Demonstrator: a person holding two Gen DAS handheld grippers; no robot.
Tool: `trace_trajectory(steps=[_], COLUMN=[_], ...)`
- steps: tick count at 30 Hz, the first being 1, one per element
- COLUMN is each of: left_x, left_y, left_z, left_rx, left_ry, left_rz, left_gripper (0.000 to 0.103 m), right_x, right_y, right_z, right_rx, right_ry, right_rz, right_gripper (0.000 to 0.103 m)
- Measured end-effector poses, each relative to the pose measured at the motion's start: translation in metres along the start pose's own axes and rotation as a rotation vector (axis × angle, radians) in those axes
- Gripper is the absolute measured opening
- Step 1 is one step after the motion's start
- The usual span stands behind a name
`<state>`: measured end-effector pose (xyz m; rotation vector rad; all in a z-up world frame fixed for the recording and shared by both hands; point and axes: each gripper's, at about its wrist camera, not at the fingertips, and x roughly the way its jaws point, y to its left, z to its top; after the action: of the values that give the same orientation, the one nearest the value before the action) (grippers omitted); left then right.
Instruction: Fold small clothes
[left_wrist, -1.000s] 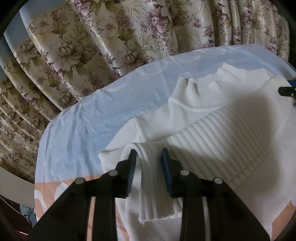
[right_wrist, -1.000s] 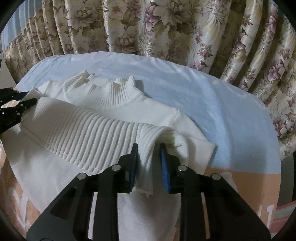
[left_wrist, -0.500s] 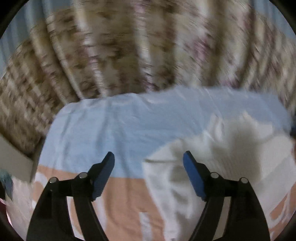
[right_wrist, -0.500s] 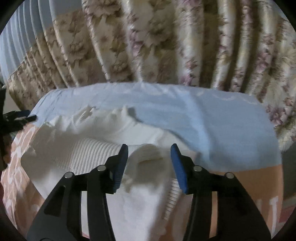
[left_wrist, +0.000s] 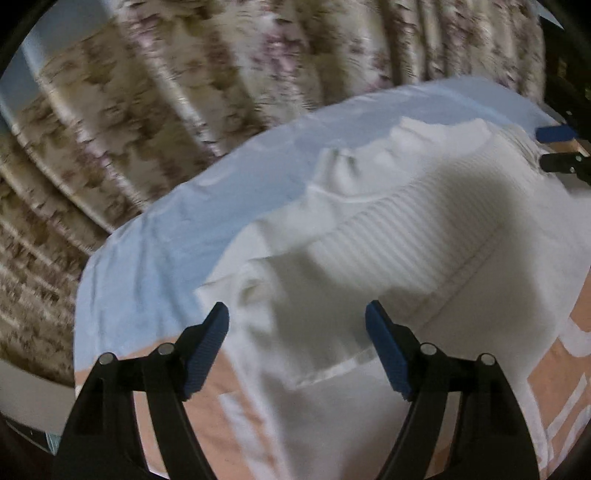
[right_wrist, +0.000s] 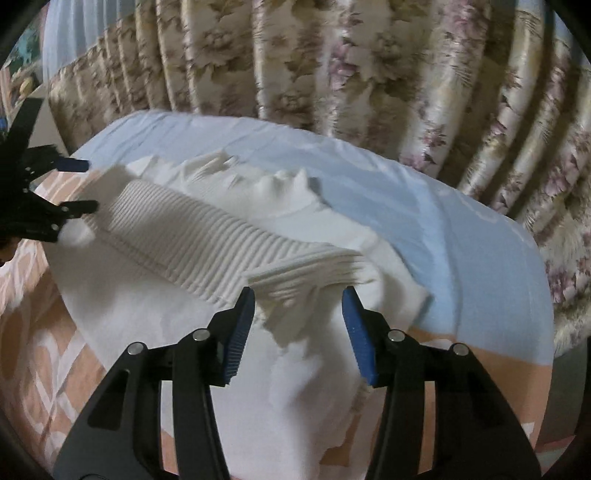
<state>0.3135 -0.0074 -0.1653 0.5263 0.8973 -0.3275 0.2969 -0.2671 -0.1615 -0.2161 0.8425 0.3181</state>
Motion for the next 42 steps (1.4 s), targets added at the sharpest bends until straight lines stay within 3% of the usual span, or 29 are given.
trace_trajectory(steps=[4, 5, 6, 8, 9, 12, 15, 18, 19, 20, 21, 22, 29, 33, 42], left_x=[0.016, 0.017, 0.019, 0.021, 0.019, 0.011, 0.015, 0.028, 0.032, 0.035, 0.037, 0.038, 0.016, -0.001, -0.028], left_y=[-0.005, -0.004, -0.003, -0.002, -0.002, 0.007, 0.031, 0.056, 0.061, 0.066, 0.072, 0.076, 0.093, 0.079, 0.042], left_z=[0.007, 0.008, 0.011, 0.015, 0.016, 0.023, 0.036, 0.049, 0.052, 0.055, 0.057, 0.058, 0.043, 0.023, -0.045], left_rx=[0.000, -0.004, -0.006, -0.009, -0.012, -0.027, -0.103, -0.204, -0.225, -0.242, -0.255, -0.263, -0.299, -0.258, -0.249], left_ry=[0.026, 0.028, 0.029, 0.030, 0.030, 0.011, -0.002, 0.002, 0.008, 0.012, 0.008, 0.006, 0.002, 0.007, 0.055], left_rz=[-0.058, -0.072, -0.079, -0.071, -0.070, -0.076, -0.065, -0.078, -0.063, -0.034, -0.004, 0.010, 0.028, 0.060, 0.005], left_gripper=[0.045, 0.042, 0.034, 0.023, 0.017, 0.013, 0.013, 0.025, 0.043, 0.056, 0.074, 0.075, 0.075, 0.075, 0.075], right_x=[0.010, 0.014, 0.019, 0.028, 0.029, 0.021, 0.016, 0.032, 0.039, 0.051, 0.057, 0.061, 0.024, -0.005, -0.034], right_y=[0.003, 0.002, -0.001, -0.006, -0.006, -0.007, -0.022, -0.042, -0.048, -0.054, -0.058, -0.063, -0.057, -0.047, -0.012], right_z=[0.002, 0.003, 0.004, 0.004, 0.004, 0.014, 0.034, 0.050, 0.053, 0.055, 0.055, 0.054, 0.042, 0.026, -0.049], right_rx=[-0.007, -0.002, 0.004, 0.029, 0.032, 0.044, 0.143, 0.272, 0.313, 0.353, 0.377, 0.401, 0.327, 0.261, 0.203], right_ry=[0.022, 0.033, 0.044, 0.062, 0.063, 0.022, -0.042, -0.041, -0.024, 0.013, 0.037, 0.035, -0.024, -0.047, 0.051], right_rz=[0.002, -0.013, -0.027, -0.022, -0.013, -0.003, -0.001, 0.014, 0.002, -0.008, -0.005, 0.017, -0.006, -0.055, -0.058], right_gripper=[0.054, 0.053, 0.037, 0.014, 0.011, 0.010, 0.010, 0.012, 0.014, 0.023, 0.042, 0.047, 0.047, 0.057, 0.057])
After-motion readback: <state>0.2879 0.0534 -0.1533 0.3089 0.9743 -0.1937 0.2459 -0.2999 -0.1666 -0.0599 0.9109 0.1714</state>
